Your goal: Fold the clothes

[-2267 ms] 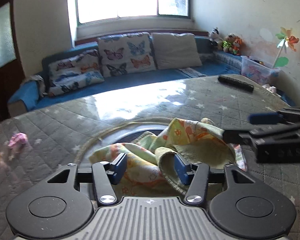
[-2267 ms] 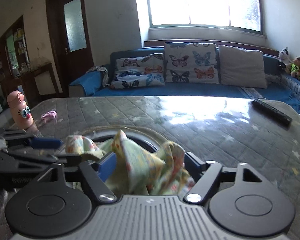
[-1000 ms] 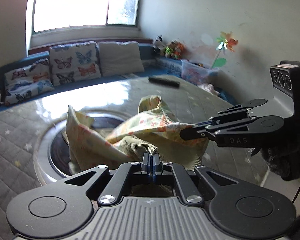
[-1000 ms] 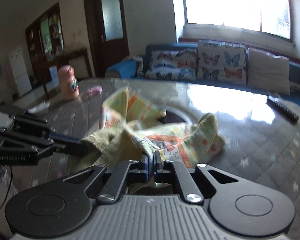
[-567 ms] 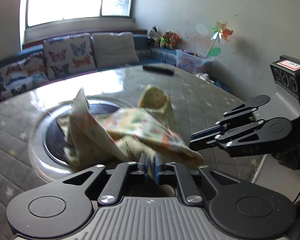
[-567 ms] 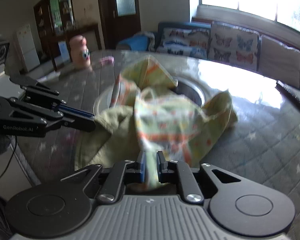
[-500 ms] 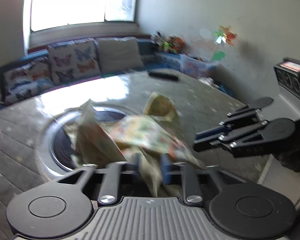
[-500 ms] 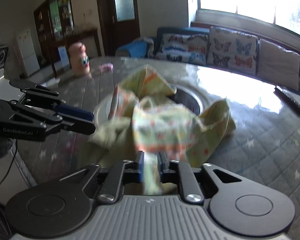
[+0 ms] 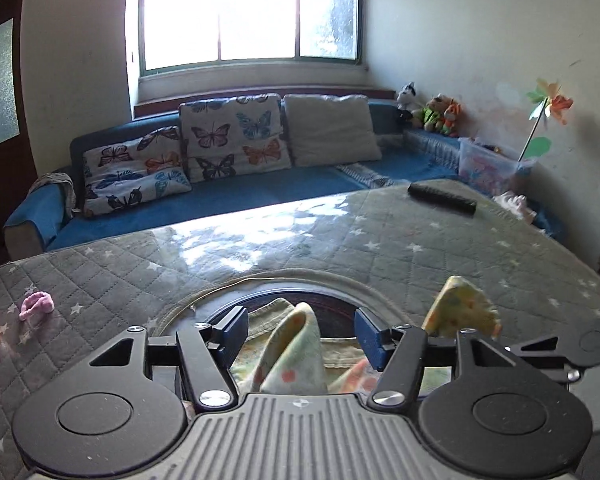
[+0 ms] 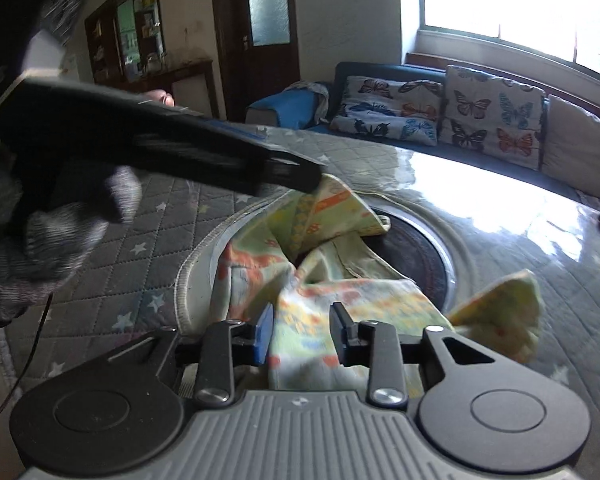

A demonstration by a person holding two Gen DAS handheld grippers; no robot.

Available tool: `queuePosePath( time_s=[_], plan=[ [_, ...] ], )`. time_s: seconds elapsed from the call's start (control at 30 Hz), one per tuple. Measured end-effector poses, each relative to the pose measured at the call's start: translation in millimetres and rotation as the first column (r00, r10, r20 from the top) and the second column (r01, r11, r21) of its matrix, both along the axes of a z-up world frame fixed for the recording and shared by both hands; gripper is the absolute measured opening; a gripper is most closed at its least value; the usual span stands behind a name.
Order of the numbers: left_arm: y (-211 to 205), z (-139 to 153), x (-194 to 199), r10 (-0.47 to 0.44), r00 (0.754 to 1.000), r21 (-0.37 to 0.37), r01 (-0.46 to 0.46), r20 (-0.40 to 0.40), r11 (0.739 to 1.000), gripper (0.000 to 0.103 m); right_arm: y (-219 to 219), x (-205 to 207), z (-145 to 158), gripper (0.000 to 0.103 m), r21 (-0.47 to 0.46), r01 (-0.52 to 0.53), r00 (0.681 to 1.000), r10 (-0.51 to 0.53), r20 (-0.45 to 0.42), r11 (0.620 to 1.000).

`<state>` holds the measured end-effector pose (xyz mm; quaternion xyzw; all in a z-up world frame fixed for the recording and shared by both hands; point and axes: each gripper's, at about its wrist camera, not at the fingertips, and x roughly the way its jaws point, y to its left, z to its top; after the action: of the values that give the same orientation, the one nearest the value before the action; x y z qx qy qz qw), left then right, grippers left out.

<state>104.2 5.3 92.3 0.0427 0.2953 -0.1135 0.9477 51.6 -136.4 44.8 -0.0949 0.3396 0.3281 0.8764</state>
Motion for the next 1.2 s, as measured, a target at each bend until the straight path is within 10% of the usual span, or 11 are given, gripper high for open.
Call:
queuePosePath(
  time_s=[0.23, 0.4, 0.77, 1.13, 1.2],
  plan=[
    [4.5, -33.6, 28.7, 0.022, 0.992, 0.024, -0.019, -0.121, 1.000, 0.010, 23.8, 20.3, -20.2, 0.030, -0.038, -0.016, 1.000, 0.015, -0.022, 0.999],
    [15.9, -28.0, 10.3, 0.032, 0.995, 0.005, -0.032, -0.094, 0.999, 0.006, 13.1, 17.2, -19.4, 0.003, -0.017, 0.017, 1.000, -0.017, -0.008, 1.000],
    [46.3, 4.7, -72.9, 0.041, 0.999, -0.034, -0.041, 0.010, 0.999, 0.005, -50.6, -21.0, 34.1, 0.001, 0.099, 0.131, 0.982, -0.143, 0.127, 0.986],
    [48.7, -4.5, -123.7, 0.018, 1.000, -0.049, -0.018, -0.007, 0.999, 0.005, -21.8, -14.0, 32.3, 0.011, 0.078, 0.056, 0.994, -0.062, 0.084, 0.995],
    [51.6, -10.1, -132.0, 0.026, 0.999, -0.045, -0.027, -0.024, 0.999, 0.005, -4.6, -8.5, 23.2, 0.027, 0.047, 0.032, 0.996, -0.036, 0.079, 0.998]
  ],
)
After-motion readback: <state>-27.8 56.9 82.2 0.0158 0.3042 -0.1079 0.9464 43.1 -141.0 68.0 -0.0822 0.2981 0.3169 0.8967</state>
